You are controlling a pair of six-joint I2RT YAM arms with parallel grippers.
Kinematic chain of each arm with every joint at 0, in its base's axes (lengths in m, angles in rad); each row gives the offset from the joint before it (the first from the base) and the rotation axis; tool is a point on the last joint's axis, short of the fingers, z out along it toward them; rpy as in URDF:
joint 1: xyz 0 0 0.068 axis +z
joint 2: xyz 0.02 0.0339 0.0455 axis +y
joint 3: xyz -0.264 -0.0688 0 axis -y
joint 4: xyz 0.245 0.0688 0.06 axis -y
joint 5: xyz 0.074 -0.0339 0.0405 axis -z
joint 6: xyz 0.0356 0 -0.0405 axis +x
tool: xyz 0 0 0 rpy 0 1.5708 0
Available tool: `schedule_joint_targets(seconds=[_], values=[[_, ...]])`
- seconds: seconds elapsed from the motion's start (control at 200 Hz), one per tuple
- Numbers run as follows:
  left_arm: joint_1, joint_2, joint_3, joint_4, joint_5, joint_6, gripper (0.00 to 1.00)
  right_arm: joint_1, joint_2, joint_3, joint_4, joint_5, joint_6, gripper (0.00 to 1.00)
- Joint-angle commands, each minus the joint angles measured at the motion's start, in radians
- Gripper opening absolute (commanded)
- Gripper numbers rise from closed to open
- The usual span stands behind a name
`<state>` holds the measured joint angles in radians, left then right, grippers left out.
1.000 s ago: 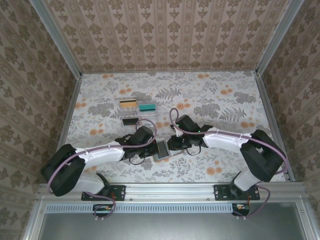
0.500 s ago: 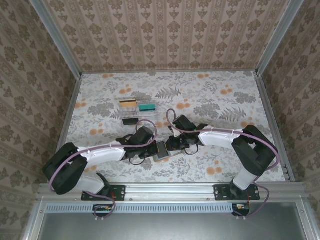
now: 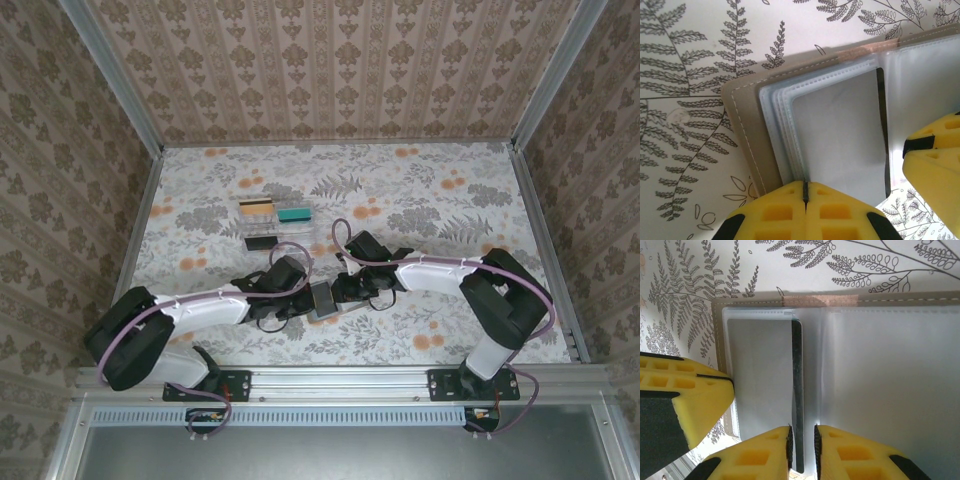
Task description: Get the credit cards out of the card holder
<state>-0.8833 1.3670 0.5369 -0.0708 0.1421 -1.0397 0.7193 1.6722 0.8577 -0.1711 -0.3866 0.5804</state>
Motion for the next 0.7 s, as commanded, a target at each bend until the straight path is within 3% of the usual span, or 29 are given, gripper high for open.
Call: schedule_joint_targets(seconds=[0.0, 0.695], values=[[-0.005, 0.026, 0.003, 0.001, 0.004, -0.01, 0.0, 0.003, 0.019, 0.021, 0.013, -0.029, 0.004, 0.22], [-0.015, 0.063, 0.038, -0.043, 0.004, -0.001, 0.0, -0.028, -0.009, -0.026, 0.021, -0.013, 0.015, 0.24]])
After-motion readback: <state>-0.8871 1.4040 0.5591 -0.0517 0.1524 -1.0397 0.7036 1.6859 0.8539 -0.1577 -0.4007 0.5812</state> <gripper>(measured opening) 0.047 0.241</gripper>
